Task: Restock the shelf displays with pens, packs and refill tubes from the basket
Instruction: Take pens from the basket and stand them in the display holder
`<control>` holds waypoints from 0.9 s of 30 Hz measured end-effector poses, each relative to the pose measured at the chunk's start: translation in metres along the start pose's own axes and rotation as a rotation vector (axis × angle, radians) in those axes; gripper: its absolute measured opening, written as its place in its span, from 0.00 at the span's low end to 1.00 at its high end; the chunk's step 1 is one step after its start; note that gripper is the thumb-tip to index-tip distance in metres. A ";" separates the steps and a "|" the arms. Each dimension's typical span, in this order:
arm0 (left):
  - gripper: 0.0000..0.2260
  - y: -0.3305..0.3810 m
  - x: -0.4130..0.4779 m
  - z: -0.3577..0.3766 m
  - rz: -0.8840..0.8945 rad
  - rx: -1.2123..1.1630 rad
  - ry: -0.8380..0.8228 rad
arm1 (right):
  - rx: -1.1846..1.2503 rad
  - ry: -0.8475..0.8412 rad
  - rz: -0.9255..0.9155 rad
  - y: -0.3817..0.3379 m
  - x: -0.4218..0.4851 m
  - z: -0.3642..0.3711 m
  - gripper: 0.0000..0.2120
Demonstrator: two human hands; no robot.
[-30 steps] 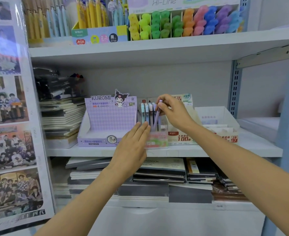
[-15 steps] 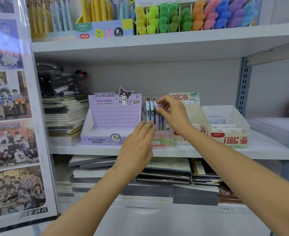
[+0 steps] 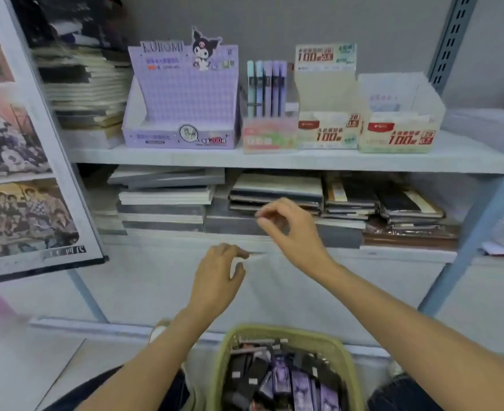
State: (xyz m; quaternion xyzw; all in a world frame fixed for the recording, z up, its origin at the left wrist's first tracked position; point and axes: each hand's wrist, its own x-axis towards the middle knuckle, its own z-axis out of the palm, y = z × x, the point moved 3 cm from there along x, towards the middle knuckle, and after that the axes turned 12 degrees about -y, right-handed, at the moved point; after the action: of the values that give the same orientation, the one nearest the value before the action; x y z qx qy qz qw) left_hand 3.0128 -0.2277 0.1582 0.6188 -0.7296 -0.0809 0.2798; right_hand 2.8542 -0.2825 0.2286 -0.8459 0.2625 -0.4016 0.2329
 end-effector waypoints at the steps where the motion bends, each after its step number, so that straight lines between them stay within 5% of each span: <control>1: 0.10 -0.018 -0.019 0.029 -0.093 -0.005 -0.112 | 0.031 -0.072 0.096 0.021 -0.025 0.024 0.03; 6: 0.22 -0.092 -0.110 0.149 -0.348 0.053 -0.588 | 0.031 -0.436 0.504 0.125 -0.140 0.126 0.03; 10: 0.30 -0.119 -0.149 0.199 -0.430 0.010 -0.744 | -0.059 -0.558 0.670 0.185 -0.190 0.167 0.11; 19: 0.23 -0.136 -0.158 0.215 -0.294 0.082 -0.442 | -0.483 -0.725 0.729 0.239 -0.215 0.213 0.25; 27: 0.21 -0.137 -0.158 0.216 -0.280 0.056 -0.382 | -0.395 -0.574 0.605 0.235 -0.213 0.204 0.08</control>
State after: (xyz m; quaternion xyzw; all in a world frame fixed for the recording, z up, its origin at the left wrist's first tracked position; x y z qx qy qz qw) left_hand 3.0328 -0.1570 -0.1332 0.6951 -0.6781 -0.2142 0.1053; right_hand 2.8422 -0.2878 -0.1486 -0.8365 0.4939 -0.0076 0.2371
